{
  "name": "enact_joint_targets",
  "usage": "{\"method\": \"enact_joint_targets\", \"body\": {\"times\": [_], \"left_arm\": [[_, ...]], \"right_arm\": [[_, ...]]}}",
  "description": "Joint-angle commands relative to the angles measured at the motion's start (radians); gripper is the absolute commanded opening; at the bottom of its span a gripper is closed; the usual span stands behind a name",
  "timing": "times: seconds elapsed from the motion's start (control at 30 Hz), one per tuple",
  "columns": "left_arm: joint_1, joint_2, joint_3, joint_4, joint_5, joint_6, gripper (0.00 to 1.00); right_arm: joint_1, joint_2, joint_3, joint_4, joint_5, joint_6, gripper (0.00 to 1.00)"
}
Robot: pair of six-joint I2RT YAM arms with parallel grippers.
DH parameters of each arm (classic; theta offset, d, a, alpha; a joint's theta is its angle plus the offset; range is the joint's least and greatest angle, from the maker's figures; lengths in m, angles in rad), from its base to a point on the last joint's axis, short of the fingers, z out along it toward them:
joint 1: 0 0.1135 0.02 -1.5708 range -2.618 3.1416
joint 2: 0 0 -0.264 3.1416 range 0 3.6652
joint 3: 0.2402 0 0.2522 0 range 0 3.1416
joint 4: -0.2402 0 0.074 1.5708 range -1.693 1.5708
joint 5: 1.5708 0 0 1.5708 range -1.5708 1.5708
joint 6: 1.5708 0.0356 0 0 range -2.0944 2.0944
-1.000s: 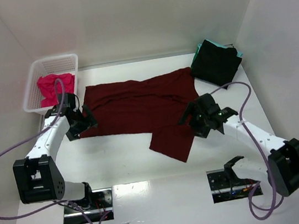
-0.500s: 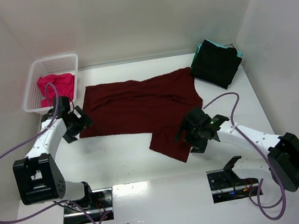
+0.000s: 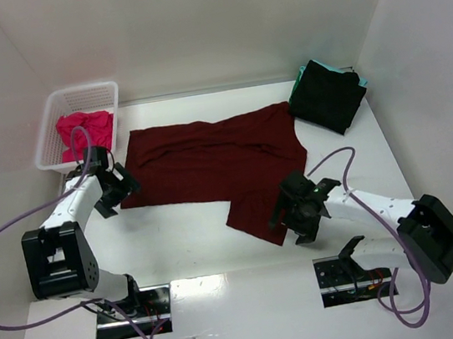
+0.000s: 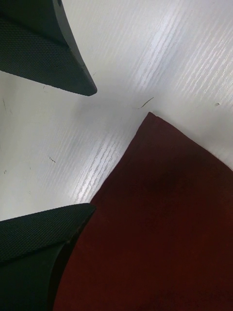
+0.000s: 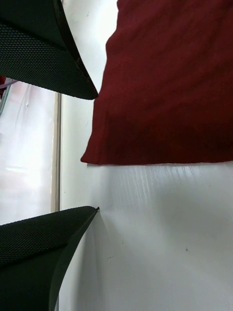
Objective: Fold and stack the t-shirts
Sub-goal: Grap the side of the flattened tshirt closest away from the robot with both arms
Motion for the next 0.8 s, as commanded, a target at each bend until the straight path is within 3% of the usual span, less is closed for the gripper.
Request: {"method": "enact_joint_targets", "body": {"times": [0.0, 0.13, 0.23, 0.33, 0.4, 0.53, 0.57, 0.77], "left_arm": [[0.005, 0.028, 0.034, 0.018, -0.022, -0.015, 0.98], [0.005, 0.054, 0.038, 0.018, -0.022, -0.015, 0.97], [0.005, 0.069, 0.044, 0.018, -0.022, -0.015, 0.96], [0.005, 0.077, 0.052, 0.018, -0.031, -0.015, 0.96], [0.005, 0.083, 0.058, 0.018, -0.031, -0.015, 0.96], [0.02, 0.091, 0.061, 0.009, -0.041, -0.015, 0.96], [0.025, 0.096, 0.061, 0.009, -0.041, -0.015, 0.96], [0.034, 0.125, 0.061, 0.009, -0.031, 0.006, 0.9]], "right_arm": [[0.021, 0.064, -0.003, 0.047, 0.023, -0.009, 0.88], [0.021, 0.121, 0.03, 0.061, 0.044, -0.036, 0.75], [0.021, 0.168, 0.057, 0.061, 0.065, -0.045, 0.56], [0.021, 0.187, 0.075, 0.061, 0.066, -0.054, 0.44], [0.021, 0.196, 0.082, 0.061, 0.081, -0.055, 0.27], [0.021, 0.196, 0.089, 0.005, 0.125, -0.038, 0.04], [0.021, 0.191, 0.094, -0.017, 0.142, -0.026, 0.0], [0.021, 0.055, 0.084, -0.114, 0.184, 0.059, 0.0]]}}
